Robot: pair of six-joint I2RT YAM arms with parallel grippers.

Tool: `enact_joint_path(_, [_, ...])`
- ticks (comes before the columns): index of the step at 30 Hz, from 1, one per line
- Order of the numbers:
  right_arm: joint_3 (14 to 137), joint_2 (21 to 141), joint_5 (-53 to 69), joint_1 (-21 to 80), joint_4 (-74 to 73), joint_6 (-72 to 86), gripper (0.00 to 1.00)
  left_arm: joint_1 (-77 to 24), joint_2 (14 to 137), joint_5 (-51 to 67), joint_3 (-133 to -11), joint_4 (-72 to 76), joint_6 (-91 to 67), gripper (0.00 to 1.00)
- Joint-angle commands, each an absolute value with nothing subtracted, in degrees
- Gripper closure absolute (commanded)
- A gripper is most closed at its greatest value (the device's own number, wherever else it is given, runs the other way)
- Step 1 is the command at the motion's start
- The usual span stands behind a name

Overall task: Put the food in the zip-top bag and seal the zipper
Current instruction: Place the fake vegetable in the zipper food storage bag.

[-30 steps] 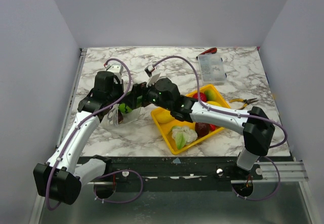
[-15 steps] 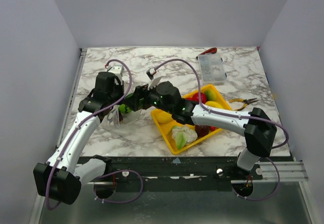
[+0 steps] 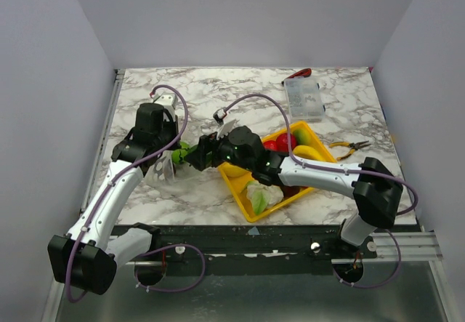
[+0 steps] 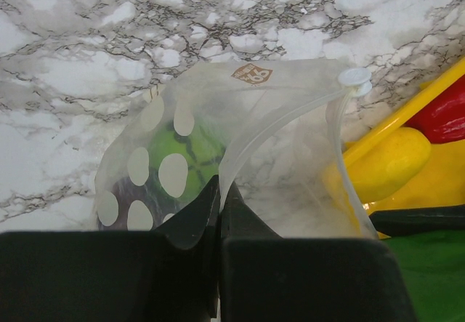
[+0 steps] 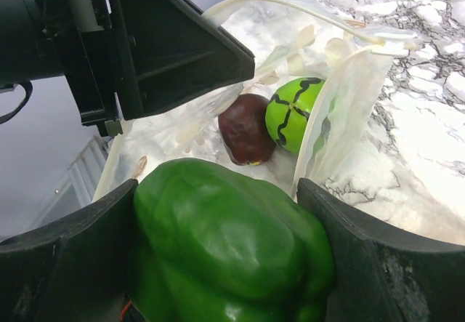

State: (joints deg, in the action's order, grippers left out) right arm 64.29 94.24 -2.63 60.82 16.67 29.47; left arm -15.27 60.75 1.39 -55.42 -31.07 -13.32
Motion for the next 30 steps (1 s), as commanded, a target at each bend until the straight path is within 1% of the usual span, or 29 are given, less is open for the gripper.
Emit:
enact_joint_path(1, [69.3, 97.6, -2.8, 62.4, 14.3, 25.5, 0.52, -15.0, 59.5, 4.4, -55.6, -29.4, -13.4, 1.00])
enact_joint_path(5, [74.2, 100.9, -8.3, 63.8, 6.9, 22.7, 0.46, -14.9, 58.6, 5.7, -55.2, -28.5, -13.3, 1.00])
enact_joint_path(7, [73.9, 101.3, -9.6, 64.0, 6.5, 22.3, 0.39, -14.9, 58.4, 5.5, -55.1, -28.4, -13.2, 1.00])
enact_joint_path(8, [73.9, 101.4, -9.9, 64.0, 6.3, 22.5, 0.34, -14.9, 58.4, 5.4, -55.1, -28.4, -13.2, 1.00])
enact_joint_path(9, [74.0, 101.6, -10.2, 64.1, 5.9, 22.5, 0.23, -14.9, 58.3, 5.4, -55.1, -28.3, -13.2, 1.00])
enact_joint_path(11, [74.4, 101.6, -10.6, 64.1, 4.9, 22.6, 0.06, -14.9, 58.5, 5.5, -55.2, -28.4, -13.2, 1.00])
enact_joint_path(12, [74.3, 101.5, -10.9, 64.0, 4.9, 23.1, 0.01, -14.9, 58.6, 5.5, -55.2, -28.4, -13.2, 1.00])
enact_joint_path(19, [76.1, 100.1, -12.3, 64.1, 2.0, 24.4, 0.00, -14.9, 59.0, 4.9, -55.3, -28.8, -13.1, 1.00])
enact_joint_path(23, [75.3, 97.4, -13.0, 64.1, 0.9, 24.6, 0.00, -14.8, 58.9, 4.5, -55.3, -28.9, -13.1, 1.00])
enact_joint_path(27, [72.9, 92.7, -16.3, 64.0, -1.7, 24.0, 0.07, -14.8, 58.9, 4.1, -55.3, -28.9, -13.1, 1.00])
enact_joint_path(30, [69.5, 87.8, -20.1, 64.0, -4.0, 23.7, 0.11, -14.8, 59.1, 4.0, -55.4, -29.0, -13.1, 1.00])
